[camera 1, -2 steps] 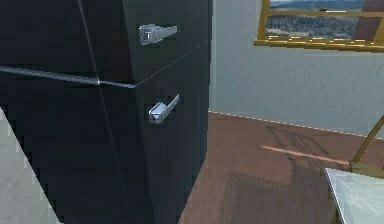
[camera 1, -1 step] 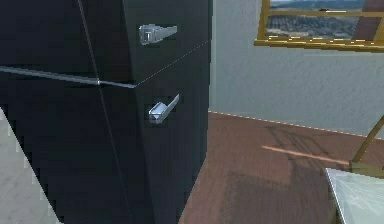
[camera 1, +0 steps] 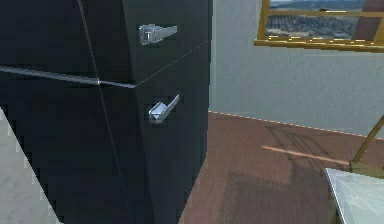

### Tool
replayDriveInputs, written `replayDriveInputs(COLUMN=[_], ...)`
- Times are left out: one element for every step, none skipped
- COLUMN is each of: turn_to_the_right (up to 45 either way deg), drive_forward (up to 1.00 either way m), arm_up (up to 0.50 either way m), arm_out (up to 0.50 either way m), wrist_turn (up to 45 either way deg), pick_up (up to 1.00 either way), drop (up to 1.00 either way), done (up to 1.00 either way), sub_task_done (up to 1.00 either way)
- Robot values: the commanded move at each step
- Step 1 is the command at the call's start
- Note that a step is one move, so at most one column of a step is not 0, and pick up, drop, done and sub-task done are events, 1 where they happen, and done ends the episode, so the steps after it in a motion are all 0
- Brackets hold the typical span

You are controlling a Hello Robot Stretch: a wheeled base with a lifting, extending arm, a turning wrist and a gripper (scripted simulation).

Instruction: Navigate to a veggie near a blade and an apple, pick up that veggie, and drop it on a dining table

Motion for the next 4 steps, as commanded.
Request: replayDriveInputs(turn_to_the_right=[0.0, 0.0, 0.0, 0.0], drive_forward=[0.00, 0.00, 0.00, 0.00], arm_up=[0.00, 0.00, 0.00, 0.00], arm_out=[-0.40, 0.48, 0.00, 0.00], wrist_turn=[0.0, 0.0, 45.0, 45.0], pick_up=[0.00, 0.00, 0.00, 0.00], drop=[0.00, 0.00, 0.00, 0.00], done=[0.00, 0.00, 0.00, 0.00], sub_task_done=[0.00, 0.00, 0.00, 0.00])
